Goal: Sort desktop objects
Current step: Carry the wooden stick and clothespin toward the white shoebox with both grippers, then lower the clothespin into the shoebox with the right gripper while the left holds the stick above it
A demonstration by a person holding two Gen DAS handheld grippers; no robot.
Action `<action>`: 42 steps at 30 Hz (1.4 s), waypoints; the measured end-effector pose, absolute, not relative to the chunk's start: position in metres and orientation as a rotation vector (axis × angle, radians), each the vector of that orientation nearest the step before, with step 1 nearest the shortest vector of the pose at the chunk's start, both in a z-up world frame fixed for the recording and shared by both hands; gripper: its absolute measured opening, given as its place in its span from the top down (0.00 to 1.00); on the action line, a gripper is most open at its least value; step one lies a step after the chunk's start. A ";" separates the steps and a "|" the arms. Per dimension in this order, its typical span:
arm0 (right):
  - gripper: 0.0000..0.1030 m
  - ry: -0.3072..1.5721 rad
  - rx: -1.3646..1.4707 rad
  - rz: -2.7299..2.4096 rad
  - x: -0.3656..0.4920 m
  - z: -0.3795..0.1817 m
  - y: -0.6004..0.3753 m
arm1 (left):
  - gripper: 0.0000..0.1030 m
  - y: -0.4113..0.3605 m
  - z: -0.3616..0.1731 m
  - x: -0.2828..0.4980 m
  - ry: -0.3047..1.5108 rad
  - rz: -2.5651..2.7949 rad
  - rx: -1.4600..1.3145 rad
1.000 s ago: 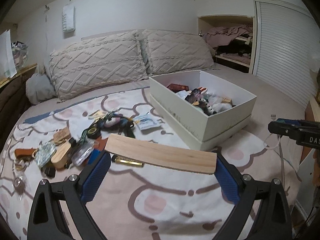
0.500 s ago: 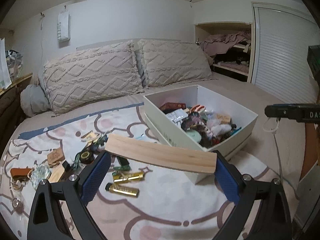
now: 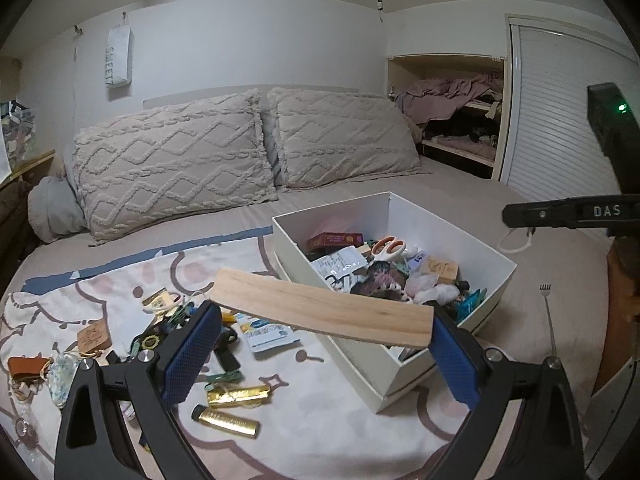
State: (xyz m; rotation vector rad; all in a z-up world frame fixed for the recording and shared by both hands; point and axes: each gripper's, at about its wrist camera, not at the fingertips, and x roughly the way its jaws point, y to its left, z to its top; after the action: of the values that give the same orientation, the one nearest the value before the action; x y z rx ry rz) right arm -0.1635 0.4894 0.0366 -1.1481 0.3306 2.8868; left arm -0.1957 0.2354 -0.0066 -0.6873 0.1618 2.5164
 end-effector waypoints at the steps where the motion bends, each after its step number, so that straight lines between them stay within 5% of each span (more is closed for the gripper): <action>1: 0.50 0.338 -1.161 2.883 -0.168 0.035 0.494 | 0.04 0.237 -0.006 -0.199 0.171 2.517 -0.684; 17: 0.50 0.361 -1.407 2.772 -0.229 -0.019 0.547 | 0.04 0.286 -0.008 -0.230 0.252 2.483 -0.668; 42: 0.50 0.386 -1.542 2.747 -0.241 -0.064 0.546 | 0.04 0.355 -0.017 -0.337 0.037 2.385 -0.996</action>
State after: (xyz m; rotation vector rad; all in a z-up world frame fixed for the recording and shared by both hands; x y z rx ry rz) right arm -0.2411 0.5461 -0.0637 -1.5418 0.3858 2.7474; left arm -0.3369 0.3548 -0.0171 -0.9963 0.0365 2.3854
